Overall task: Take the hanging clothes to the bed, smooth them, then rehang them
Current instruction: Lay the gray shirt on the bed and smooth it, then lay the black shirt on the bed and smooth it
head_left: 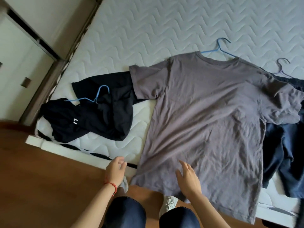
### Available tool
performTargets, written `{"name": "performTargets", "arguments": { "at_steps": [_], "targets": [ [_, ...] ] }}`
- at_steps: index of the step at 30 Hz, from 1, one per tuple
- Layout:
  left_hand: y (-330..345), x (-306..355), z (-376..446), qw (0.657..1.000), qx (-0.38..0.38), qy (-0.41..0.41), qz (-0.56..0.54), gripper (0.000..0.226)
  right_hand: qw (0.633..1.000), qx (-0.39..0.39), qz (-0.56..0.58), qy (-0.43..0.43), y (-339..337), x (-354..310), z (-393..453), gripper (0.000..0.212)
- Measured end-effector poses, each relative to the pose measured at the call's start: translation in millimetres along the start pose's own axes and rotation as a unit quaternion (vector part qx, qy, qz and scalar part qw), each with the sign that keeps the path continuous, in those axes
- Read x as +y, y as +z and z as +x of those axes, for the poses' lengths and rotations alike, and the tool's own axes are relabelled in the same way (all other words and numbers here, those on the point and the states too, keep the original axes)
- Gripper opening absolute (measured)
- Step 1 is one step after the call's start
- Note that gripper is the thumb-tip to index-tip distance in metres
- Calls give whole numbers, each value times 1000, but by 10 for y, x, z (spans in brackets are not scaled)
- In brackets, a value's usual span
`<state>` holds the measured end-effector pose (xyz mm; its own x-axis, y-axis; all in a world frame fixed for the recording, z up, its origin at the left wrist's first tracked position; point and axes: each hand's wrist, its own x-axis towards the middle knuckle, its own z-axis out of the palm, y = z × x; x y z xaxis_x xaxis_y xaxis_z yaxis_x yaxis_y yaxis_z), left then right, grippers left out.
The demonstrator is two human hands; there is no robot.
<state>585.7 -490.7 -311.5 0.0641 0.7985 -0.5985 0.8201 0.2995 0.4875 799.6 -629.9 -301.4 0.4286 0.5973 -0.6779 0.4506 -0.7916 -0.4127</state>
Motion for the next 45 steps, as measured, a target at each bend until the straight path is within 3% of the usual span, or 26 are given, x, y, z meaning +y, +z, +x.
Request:
{"name": "performTargets", "arguments": {
  "at_steps": [6,10,16,20,24,27,30,33,37,45],
  "targets": [
    [-877,-95,684,993,39,108,23,24,998,46,12,-45,49,-1213,471,38],
    [-1624,-197,1310,981,114,150,39,24,992,65,14,-109,264,-2110,881,36],
    [-2386,-337,2214,950,184,206,147,30,980,94,14,-173,750,-3139,1280,37],
    [-2573,-334,2686,937,182,207,212,34,986,101,-15,-133,931,-3256,1426,44],
    [-2627,-431,3137,937,109,136,303,32,990,61,-83,-94,1056,-3255,1628,54],
    [-2581,-401,3269,921,82,147,351,24,988,58,-110,-88,1140,-3263,1722,44],
    [-2553,-368,3271,932,66,176,309,21,988,79,-90,-93,1175,-3301,1774,15],
    [-2560,-401,3174,944,55,220,241,22,991,82,-31,-100,1167,-3337,1754,29],
    [-2727,-468,2970,937,96,276,189,20,984,109,-13,-138,1062,-3449,1554,40],
    [-3351,-560,1975,893,249,345,149,13,943,176,33,-279,687,-3842,809,28]
  ]
}}
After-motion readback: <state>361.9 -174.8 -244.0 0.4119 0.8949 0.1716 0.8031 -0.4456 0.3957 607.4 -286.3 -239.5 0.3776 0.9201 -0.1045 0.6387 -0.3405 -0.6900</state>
